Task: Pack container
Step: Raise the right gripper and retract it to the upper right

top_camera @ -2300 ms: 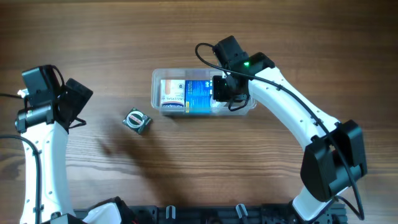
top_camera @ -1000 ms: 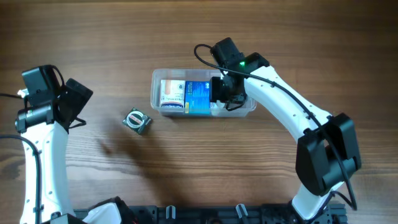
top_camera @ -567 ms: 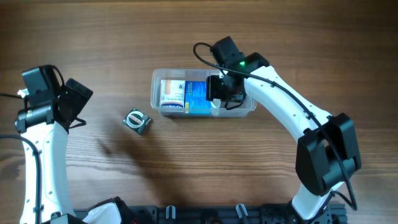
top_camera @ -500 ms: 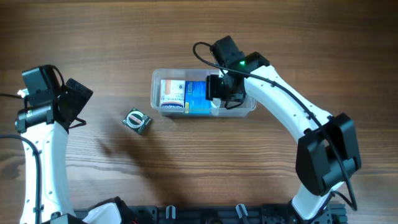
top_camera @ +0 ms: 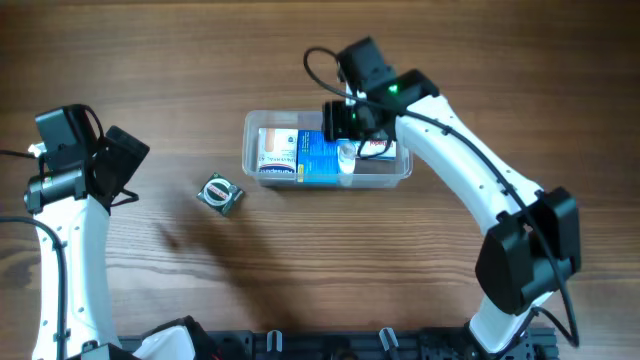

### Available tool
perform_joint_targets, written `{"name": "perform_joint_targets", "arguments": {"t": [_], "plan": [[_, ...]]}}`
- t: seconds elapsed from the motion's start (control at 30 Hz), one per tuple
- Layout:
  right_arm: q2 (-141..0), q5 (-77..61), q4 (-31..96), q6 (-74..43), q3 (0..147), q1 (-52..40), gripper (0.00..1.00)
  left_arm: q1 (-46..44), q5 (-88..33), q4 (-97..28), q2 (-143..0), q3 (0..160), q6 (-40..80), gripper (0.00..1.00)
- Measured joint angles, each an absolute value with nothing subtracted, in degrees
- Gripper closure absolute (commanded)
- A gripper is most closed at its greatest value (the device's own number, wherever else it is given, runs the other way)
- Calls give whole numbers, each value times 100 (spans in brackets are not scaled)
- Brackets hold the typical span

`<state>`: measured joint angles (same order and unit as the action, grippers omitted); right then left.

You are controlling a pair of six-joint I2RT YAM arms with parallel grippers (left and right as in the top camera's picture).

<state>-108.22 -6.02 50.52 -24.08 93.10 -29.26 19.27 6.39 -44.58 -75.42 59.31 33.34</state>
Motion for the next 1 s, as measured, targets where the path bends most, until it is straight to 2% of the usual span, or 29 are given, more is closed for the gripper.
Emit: {"name": "perform_joint_targets", "arguments": {"t": [0.13, 0.27, 0.47, 0.73, 0.87, 1.0], "plan": [[-10672, -620, 5083, -2331, 9723, -2775, 31, 1927, 639, -4458, -7542, 5931, 3334, 0], [-10370, -567, 5426, -2272, 9968, -2359, 27, 1927, 639, -4458, -7542, 5931, 3334, 0], [-9983, -69, 6224, -2018, 10014, -1164, 0, 1927, 639, -4458, -7542, 5931, 3334, 0], [-9963, 499, 6584, -1413, 10014, 169, 0, 1927, 644, -4401, -7542, 5929, 3336, 0], [-9963, 569, 6589, -1330, 10014, 443, 0, 1927, 672, -3614, -7542, 5920, 3336, 0], [-9963, 587, 6532, -1310, 10014, 482, 0, 1927, 687, -3472, -7542, 5920, 3336, 0]]}}
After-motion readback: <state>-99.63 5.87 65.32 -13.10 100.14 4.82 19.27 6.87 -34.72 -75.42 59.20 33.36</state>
